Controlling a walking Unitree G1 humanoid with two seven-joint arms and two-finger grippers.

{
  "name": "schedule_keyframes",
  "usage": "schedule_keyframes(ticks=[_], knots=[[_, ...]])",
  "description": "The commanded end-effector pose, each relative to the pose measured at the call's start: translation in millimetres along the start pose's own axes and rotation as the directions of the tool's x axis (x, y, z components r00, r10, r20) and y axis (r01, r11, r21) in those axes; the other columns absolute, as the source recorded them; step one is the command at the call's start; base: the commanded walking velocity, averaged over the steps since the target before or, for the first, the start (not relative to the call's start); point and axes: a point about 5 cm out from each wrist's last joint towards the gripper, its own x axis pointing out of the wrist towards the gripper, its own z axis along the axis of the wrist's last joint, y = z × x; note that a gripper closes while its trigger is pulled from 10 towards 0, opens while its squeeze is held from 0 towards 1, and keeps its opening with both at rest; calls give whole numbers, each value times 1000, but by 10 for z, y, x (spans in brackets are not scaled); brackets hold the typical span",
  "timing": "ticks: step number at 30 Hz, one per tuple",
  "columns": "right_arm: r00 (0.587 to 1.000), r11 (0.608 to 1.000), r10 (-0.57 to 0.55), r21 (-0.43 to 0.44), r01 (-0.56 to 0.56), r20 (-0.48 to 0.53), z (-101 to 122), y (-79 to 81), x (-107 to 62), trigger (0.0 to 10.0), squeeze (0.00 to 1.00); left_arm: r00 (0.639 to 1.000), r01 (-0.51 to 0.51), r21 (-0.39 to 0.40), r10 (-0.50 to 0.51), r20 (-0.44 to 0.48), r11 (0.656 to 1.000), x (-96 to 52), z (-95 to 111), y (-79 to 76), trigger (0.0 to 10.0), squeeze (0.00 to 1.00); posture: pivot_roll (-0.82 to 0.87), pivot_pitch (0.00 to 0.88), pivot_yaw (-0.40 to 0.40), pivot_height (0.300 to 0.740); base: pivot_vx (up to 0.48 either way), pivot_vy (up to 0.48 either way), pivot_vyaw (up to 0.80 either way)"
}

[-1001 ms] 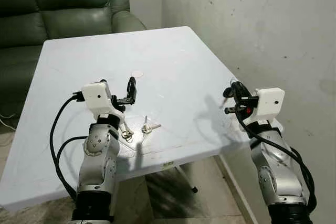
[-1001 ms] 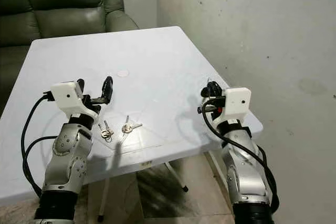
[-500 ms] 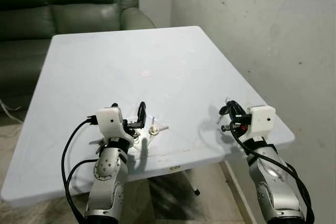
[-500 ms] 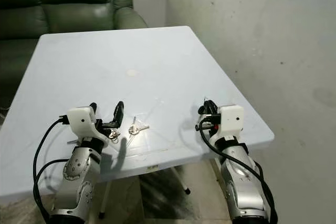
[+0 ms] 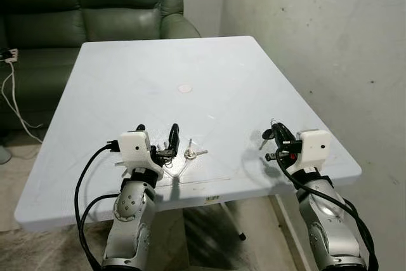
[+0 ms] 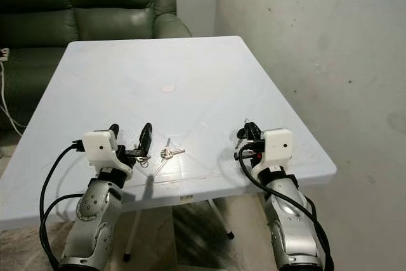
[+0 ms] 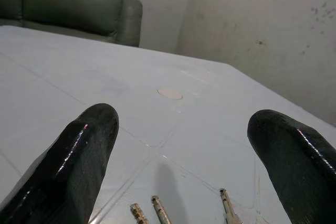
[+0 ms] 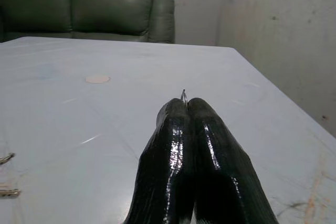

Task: Hang keys on a hook

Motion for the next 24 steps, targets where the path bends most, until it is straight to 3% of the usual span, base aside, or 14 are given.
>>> schedule_keyframes(ticks=[1, 24], knots=[[1000, 1000, -9, -13, 9, 30, 65, -18, 3, 10000, 0, 1000, 10, -21, -10, 10, 1000, -6, 21, -61, 10000, 0, -68, 0, -52, 740, 0, 0, 0], [999, 1000, -5, -10, 5, 33, 87, -5, -2, 10000, 0, 1000, -22, -36, 22, 5, 999, 20, 73, 9, 10000, 0, -58, 0, -61, 740, 0, 28, 0]])
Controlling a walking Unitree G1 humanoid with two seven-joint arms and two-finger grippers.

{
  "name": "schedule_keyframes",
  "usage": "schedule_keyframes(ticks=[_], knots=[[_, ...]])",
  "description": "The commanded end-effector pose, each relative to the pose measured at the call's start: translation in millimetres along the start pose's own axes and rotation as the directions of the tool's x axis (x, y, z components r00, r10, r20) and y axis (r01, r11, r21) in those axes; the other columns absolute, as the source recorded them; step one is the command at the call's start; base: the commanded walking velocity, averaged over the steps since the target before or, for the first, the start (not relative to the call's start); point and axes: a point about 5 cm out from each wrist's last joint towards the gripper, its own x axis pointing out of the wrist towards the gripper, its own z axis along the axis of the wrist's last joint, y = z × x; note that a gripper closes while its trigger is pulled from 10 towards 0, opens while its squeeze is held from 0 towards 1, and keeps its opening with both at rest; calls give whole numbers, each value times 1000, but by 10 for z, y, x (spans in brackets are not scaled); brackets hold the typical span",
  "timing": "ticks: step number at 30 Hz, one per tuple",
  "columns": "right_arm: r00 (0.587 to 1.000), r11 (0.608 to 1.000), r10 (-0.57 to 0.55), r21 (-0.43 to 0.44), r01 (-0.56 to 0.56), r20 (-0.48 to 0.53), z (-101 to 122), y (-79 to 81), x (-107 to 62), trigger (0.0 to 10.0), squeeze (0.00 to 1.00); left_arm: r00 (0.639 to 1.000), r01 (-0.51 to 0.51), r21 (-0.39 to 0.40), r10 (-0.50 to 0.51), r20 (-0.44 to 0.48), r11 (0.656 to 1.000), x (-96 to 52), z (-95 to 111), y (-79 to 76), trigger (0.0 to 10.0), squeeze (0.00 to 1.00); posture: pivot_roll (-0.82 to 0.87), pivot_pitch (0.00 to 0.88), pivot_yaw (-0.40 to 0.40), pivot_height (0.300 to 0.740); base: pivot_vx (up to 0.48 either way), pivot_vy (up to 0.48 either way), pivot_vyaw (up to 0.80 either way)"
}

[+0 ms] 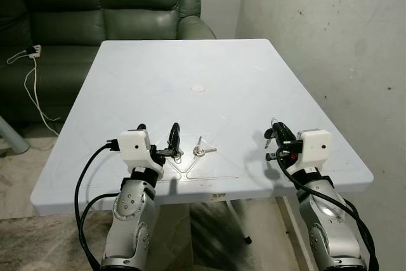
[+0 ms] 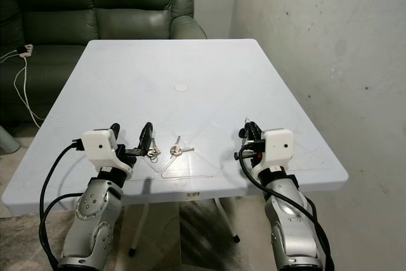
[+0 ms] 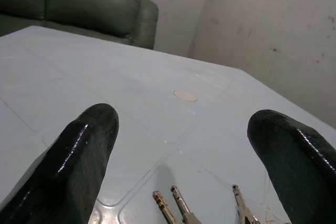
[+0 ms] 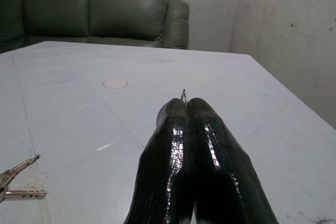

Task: Hang keys on a hook

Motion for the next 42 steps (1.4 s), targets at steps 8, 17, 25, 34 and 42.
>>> schedule_keyframes(ticks=[8, 17, 25, 34, 42], knots=[[1000, 1000, 1, -8, -1, 21, 69, -11, 10, 10000, 0, 1000, -18, -17, 19, 23, 1000, 17, 72, -12, 10000, 0, -56, 0, -65, 740, 0, 336, 0], [1000, 1000, 6, -7, -6, 16, 66, -9, 4, 10000, 0, 999, -23, -23, 24, 21, 999, 16, 70, -14, 10000, 0, -55, 0, -70, 740, 0, 295, 0], [1000, 1000, 10, -7, -10, 15, 69, -5, 5, 10000, 0, 999, -27, -24, 27, 21, 999, 28, 73, -19, 10000, 0, -57, 0, -74, 740, 0, 112, 0], [1000, 1000, 16, -7, -16, 15, 72, 4, 12, 10000, 0, 999, -32, -32, 33, 21, 999, 41, 71, -20, 10000, 0, -56, 0, -77, 740, 0, 300, 0], [1000, 1000, 20, -5, -20, 15, 75, 11, 17, 10000, 0, 999, -33, -36, 34, 23, 999, 49, 73, -23, 10000, 0, -57, 0, -78, 740, 0, 313, 0]])
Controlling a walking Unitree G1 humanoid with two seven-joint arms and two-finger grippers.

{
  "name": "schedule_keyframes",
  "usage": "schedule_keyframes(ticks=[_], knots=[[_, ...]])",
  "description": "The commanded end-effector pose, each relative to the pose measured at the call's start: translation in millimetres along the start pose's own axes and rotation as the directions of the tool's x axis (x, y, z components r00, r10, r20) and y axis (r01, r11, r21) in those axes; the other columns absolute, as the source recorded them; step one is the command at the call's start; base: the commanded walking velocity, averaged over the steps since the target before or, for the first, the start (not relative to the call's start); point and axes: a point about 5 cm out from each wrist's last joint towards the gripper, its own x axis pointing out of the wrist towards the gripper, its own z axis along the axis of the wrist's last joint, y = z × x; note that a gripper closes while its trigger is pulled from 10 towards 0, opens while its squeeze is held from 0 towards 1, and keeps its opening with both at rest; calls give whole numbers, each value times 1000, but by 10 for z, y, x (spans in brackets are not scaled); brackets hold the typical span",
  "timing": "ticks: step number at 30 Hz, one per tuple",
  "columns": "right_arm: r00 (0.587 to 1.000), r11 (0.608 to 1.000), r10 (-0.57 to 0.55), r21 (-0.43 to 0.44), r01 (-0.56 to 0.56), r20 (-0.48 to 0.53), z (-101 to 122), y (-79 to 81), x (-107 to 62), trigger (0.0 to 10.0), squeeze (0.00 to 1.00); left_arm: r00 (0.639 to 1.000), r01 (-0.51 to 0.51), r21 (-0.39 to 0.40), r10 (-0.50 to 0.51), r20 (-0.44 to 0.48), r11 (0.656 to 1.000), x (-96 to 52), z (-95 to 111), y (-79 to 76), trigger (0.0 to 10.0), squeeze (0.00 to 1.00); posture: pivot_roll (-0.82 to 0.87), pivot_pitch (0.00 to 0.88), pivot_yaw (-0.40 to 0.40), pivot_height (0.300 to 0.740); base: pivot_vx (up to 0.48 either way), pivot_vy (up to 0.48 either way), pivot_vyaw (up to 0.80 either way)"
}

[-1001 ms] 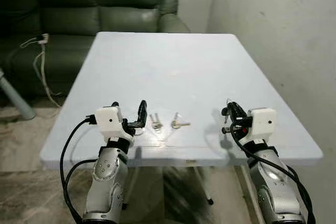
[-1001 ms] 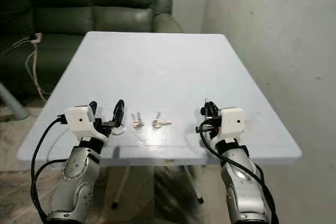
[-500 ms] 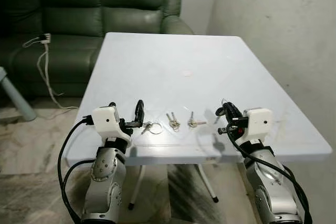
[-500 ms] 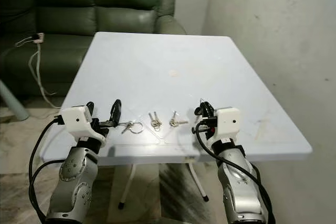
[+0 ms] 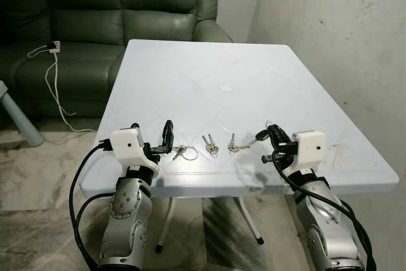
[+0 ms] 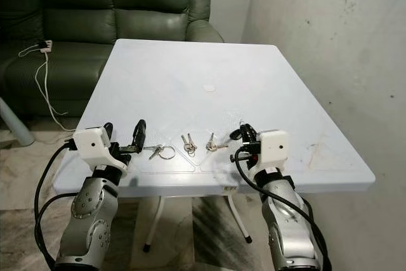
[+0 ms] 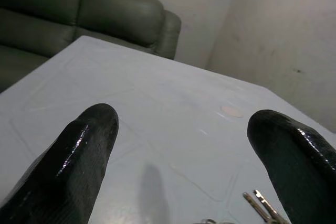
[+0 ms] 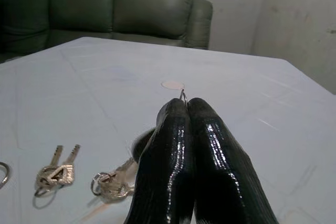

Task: Hang keys on a hook

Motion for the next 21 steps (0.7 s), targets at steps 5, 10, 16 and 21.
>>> schedule_keyframes(ticks=[5, 10, 16, 21], knots=[[999, 1000, -7, -9, 7, 36, 95, -31, 18, 10000, 0, 1000, -1, -21, 1, 7, 1000, 31, 19, -55, 10000, 0, -57, 0, -79, 740, 0, 311, 0], [999, 1000, -6, -7, 6, 37, 97, -27, 20, 10000, 0, 1000, -3, -22, 3, 8, 1000, 38, 21, -53, 10000, 0, -57, 0, -79, 740, 0, 335, 0], [999, 1000, -3, -7, 3, 38, 101, -18, 23, 10000, 0, 1000, -5, -25, 5, 9, 1000, 41, 23, -51, 10000, 0, -57, 0, -80, 740, 0, 339, 0], [999, 1000, -2, -7, 2, 38, 100, -17, 17, 10000, 0, 1000, -8, -29, 8, 9, 1000, 36, 20, -52, 10000, 0, -57, 0, -81, 740, 0, 337, 0]])
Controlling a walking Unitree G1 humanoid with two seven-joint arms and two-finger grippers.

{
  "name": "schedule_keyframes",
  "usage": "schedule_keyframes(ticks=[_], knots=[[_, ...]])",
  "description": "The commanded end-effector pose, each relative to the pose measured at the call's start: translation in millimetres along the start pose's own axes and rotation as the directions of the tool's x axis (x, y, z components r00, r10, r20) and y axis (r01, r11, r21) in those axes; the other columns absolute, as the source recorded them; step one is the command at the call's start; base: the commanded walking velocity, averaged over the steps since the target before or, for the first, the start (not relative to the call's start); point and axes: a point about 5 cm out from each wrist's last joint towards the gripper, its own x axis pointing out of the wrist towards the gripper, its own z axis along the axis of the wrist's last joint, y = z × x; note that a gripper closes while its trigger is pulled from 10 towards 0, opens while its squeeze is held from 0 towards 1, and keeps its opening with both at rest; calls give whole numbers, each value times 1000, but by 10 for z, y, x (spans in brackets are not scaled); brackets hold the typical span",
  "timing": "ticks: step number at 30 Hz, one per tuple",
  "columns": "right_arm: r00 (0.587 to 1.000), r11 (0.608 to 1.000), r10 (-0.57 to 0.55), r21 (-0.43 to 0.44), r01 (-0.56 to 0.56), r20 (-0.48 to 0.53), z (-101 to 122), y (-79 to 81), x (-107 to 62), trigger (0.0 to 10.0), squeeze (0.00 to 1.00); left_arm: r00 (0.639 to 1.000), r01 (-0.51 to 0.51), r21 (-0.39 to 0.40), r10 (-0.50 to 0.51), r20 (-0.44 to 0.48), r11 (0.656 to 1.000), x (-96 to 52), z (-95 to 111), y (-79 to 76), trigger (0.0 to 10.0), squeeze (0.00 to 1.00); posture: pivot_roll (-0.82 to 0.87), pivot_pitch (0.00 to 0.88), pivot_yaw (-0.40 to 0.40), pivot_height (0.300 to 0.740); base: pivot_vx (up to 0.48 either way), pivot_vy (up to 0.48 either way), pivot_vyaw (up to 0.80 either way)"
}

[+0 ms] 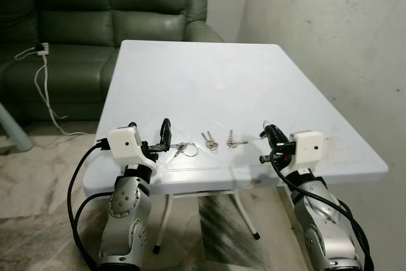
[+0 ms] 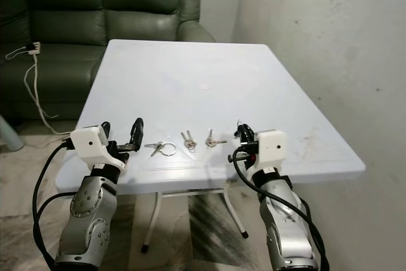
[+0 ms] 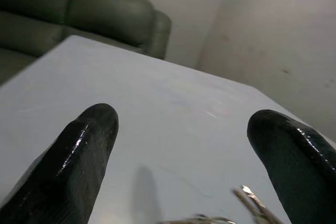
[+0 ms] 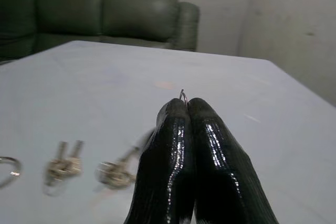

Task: Hang keys on a hook

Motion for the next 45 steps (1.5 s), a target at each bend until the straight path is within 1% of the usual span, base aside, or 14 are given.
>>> schedule_keyframes(ticks=[1, 39, 45], knots=[[1000, 1000, -5, -6, 5, 29, 79, -22, 21, 10000, 0, 1000, 7, -25, -7, -2, 1000, 10, -8, -60, 10000, 0, -57, 0, -81, 740, 0, 337, 0], [1000, 1000, 4, -3, -4, 25, 83, -2, 14, 10000, 0, 1000, -1, -26, 1, -9, 1000, 9, -20, -50, 10000, 0, -56, 0, -84, 740, 0, 360, 0], [1000, 1000, 8, -5, -8, 28, 91, 4, 14, 10000, 0, 1000, -3, -20, 3, -4, 1000, 7, -16, -56, 10000, 0, -56, 0, -86, 740, 0, 0, 0]])
